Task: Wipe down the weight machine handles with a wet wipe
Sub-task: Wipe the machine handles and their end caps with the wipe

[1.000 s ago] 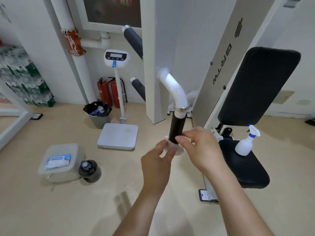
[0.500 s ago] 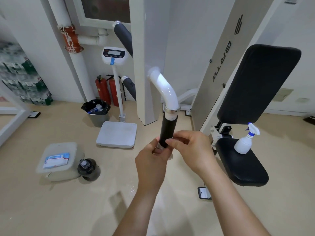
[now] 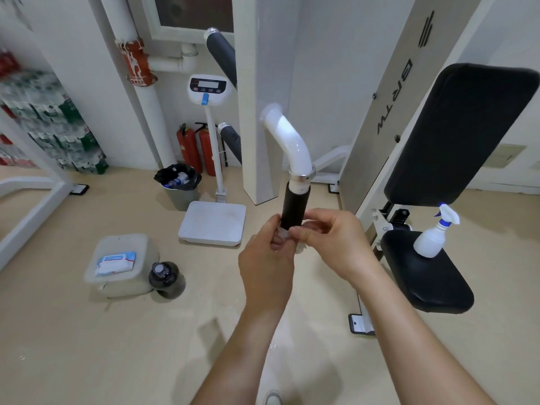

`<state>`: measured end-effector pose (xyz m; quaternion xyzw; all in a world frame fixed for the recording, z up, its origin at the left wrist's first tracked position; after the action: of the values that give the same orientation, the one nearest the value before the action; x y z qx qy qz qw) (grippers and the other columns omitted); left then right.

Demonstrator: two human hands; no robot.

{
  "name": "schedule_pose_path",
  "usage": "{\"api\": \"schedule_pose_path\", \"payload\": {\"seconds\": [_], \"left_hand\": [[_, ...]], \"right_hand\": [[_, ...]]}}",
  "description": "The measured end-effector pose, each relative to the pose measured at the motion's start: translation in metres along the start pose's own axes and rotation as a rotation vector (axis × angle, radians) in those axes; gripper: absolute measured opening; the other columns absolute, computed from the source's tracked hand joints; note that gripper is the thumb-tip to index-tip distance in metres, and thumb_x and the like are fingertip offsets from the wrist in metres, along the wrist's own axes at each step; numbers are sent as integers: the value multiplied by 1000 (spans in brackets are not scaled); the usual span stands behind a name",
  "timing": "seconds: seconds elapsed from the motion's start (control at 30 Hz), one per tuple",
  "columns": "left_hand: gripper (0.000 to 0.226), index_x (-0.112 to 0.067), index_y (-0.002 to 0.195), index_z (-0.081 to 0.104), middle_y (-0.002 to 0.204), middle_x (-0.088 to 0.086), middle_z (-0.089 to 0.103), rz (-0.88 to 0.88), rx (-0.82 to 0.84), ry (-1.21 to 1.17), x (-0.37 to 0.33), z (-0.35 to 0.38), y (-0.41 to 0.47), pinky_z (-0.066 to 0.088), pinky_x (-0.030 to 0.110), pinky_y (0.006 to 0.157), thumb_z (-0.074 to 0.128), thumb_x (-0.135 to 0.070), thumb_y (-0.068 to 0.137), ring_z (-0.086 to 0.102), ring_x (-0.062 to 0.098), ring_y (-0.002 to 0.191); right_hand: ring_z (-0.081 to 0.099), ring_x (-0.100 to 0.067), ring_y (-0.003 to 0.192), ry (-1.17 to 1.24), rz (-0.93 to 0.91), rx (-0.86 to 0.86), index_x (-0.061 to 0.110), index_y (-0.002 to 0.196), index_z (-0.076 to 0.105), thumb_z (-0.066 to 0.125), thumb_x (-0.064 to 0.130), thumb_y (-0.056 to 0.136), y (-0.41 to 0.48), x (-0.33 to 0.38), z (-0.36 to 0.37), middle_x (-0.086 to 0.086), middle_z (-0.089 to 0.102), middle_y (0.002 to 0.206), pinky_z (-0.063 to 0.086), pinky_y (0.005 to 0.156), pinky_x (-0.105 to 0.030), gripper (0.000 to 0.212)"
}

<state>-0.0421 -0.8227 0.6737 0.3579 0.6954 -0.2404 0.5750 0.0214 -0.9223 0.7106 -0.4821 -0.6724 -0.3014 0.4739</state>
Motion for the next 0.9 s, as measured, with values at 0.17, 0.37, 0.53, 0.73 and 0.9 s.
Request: {"api": "schedule_pose_path", "payload": {"seconds": [0.17, 0.37, 0.53, 0.73, 0.9], "left_hand": [[9, -27, 88, 67, 54, -15, 52, -26, -12, 50, 10, 8, -1, 42, 17, 61, 71, -26, 80, 48, 2, 55], [12, -33, 80, 62, 55, -11, 57, -99, 62, 197, 15, 17, 5, 39, 12, 55, 73, -30, 77, 54, 6, 59], [5, -22, 89, 63, 71, -2, 64, 2, 174, 432, 35, 16, 13, 38, 21, 55, 64, -22, 84, 56, 18, 67], [11, -26, 87, 57, 69, -14, 58, -51, 28, 330, 26, -11, 11, 35, 12, 54, 67, -22, 84, 56, 5, 67], [29, -30, 88, 62, 80, -18, 68, -49, 79, 139, 21, -10, -23, 40, 4, 61, 53, -2, 88, 60, -9, 72]], "right_hand": [[67, -10, 74, -9, -18, 17, 31, 93, 75, 73, 15, 82, 1, -4, -3, 2, 74, 77, 52, 75, -27, 20], [67, -8, 81, -21, -2, -15, 29, 102, 73, 69, 20, 85, 6, -12, -5, 5, 74, 81, 51, 74, -21, 20], [66, -7, 85, 4, 11, -101, 24, 110, 71, 69, 21, 85, 3, -16, -2, 7, 72, 85, 50, 83, -21, 25], [64, -5, 82, 85, 1, -201, 31, 98, 65, 71, 22, 84, -14, -21, 10, 8, 69, 87, 49, 76, -16, 18], [59, 1, 68, 17, 44, -294, 22, 84, 60, 67, 32, 85, -34, -32, 30, 13, 64, 76, 47, 64, -22, 12]]}}
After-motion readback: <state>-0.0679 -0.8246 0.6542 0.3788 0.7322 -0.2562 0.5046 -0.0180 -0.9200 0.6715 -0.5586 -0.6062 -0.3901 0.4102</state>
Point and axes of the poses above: each hand's wrist, its own y-axis towards the middle knuckle, its own z-axis out of the palm, x = y × z, the point moved 1 cm from there along y, towards the middle knuckle
